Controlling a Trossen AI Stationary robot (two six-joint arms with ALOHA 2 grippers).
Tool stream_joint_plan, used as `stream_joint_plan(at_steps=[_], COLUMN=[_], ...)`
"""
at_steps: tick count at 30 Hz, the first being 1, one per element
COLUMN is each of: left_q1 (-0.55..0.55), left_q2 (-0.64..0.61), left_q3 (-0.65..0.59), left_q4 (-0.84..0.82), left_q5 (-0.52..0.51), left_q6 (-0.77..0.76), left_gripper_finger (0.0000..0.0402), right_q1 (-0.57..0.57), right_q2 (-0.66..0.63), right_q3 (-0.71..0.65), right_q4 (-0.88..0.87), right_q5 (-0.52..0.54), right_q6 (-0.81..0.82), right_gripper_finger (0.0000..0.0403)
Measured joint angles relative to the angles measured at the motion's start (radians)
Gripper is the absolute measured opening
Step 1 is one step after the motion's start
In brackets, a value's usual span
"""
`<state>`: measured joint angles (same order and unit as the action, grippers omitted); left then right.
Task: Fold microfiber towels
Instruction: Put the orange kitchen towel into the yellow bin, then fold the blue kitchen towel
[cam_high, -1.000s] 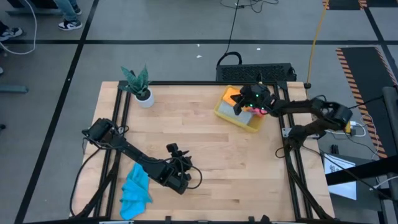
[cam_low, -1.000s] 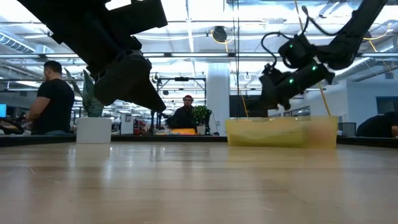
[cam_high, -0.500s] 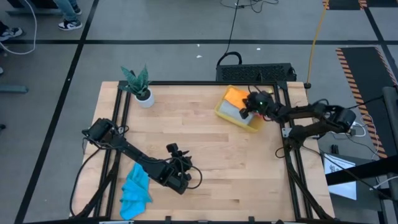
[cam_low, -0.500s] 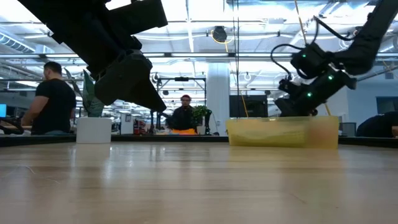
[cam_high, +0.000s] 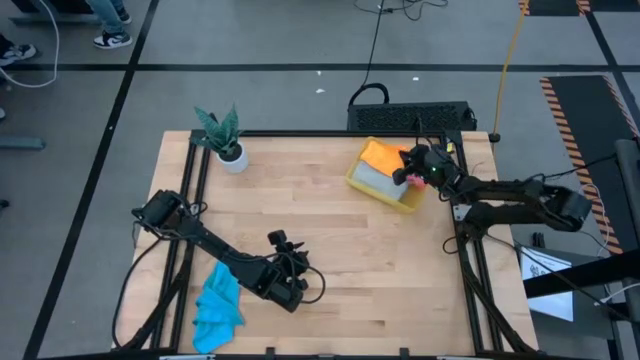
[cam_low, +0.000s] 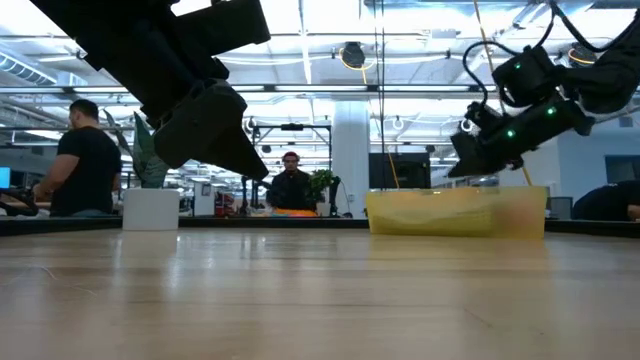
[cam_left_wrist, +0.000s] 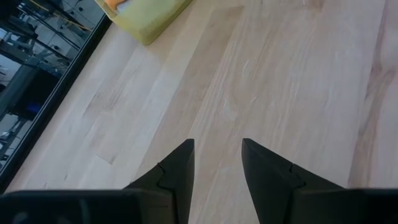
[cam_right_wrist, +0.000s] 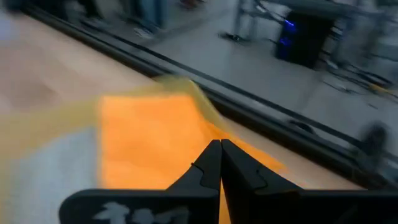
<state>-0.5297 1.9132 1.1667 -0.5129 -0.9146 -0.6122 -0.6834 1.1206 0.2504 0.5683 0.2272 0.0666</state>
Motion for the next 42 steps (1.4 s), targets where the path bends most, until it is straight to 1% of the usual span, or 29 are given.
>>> stream_joint_plan(at_steps=[2, 3, 5, 7, 12, 16, 21, 26, 29, 32, 35, 39, 42], left_q1=[0.0, 0.0, 0.0, 0.0, 0.005, 0.006, 0.006, 0.006, 0.006, 0.006, 0.006, 0.006, 0.006], left_q2=[0.0, 0.0, 0.0, 0.0, 0.0, 0.0, 0.0, 0.0, 0.0, 0.0, 0.0, 0.0, 0.0], left_q3=[0.0, 0.0, 0.0, 0.0, 0.0, 0.0, 0.0, 0.0, 0.0, 0.0, 0.0, 0.0, 0.0], left_q4=[0.002, 0.002, 0.002, 0.003, 0.018, 0.02, 0.019, 0.018, 0.018, 0.018, 0.019, 0.023, 0.045], left_q5=[0.0, 0.0, 0.0, 0.0, 0.0, 0.0, 0.0, 0.001, 0.005, 0.005, 0.004, -0.003, -0.009], left_q6=[-0.001, -0.001, -0.001, -0.001, 0.003, 0.005, 0.005, 0.005, 0.005, 0.005, 0.005, 0.006, 0.016], left_gripper_finger=[0.0136, 0.0136, 0.0136, 0.0136, 0.0136, 0.0136, 0.0136, 0.0136, 0.0136, 0.0136, 0.0136, 0.0136, 0.0136], right_q1=[-0.001, -0.001, 0.0, 0.005, 0.011, 0.011, 0.011, 0.013, 0.042, 0.116, 0.229, 0.44, 0.617], right_q2=[-0.014, -0.015, -0.011, 0.006, 0.051, 0.051, -0.022, -0.161, -0.249, -0.34, -0.422, -0.467, -0.454], right_q3=[0.0, 0.0, 0.0, 0.0, 0.0, 0.0, 0.0, 0.0, 0.0, 0.0, 0.0, 0.0, -0.028], right_q4=[-0.08, -0.124, -0.199, -0.237, -0.227, -0.199, -0.217, -0.37, -0.433, -0.41, -0.346, -0.301, -0.185], right_q5=[0.053, 0.059, 0.055, 0.029, 0.011, 0.011, 0.005, 0.004, 0.004, 0.006, 0.005, 0.005, 0.008], right_q6=[0.0, 0.004, 0.024, 0.029, 0.012, -0.037, -0.05, 0.017, 0.028, 0.03, 0.049, 0.073, 0.083], right_gripper_finger=[0.0, 0.0, 0.0, 0.0, 0.0, 0.0, 0.0, 0.0, 0.0, 0.0, 0.0, 0.0, 0.0])
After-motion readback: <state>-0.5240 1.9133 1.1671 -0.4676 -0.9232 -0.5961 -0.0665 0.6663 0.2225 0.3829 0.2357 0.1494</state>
